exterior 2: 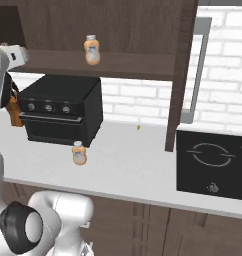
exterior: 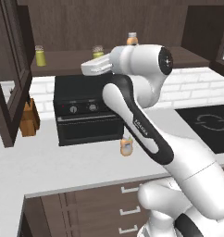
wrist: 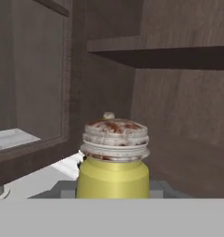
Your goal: Put the shaker and condiment bottle from the counter next to their counterparts in the cabinet.
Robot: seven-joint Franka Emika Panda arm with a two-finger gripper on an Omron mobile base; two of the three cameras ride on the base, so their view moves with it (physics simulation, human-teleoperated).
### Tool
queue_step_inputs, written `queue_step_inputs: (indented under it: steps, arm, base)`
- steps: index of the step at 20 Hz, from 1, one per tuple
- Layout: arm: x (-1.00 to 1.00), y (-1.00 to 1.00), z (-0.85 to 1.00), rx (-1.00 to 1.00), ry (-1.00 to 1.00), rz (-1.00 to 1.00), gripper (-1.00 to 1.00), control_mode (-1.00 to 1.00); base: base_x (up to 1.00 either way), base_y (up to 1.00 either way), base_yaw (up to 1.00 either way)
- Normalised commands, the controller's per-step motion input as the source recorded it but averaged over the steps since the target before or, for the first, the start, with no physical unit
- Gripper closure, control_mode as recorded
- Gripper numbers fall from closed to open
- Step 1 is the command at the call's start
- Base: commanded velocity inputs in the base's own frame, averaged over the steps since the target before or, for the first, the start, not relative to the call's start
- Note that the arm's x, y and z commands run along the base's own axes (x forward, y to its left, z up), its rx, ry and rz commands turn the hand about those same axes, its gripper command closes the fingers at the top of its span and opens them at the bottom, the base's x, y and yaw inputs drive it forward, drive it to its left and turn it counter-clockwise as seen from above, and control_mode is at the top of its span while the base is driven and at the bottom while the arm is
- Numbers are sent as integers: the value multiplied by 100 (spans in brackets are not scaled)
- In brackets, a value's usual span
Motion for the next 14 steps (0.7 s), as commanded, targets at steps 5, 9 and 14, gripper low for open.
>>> queue_step_inputs:
  steps: [5,9,14]
  arm:
    - [13,8,1,0,0,-1,100,-100]
    - [75,-7,0,3,0,0,100,-100]
    - [72,-1,0,9,0,0,100,-100]
  base:
    - [0,0,0]
    - [0,0,0]
    - [0,0,0]
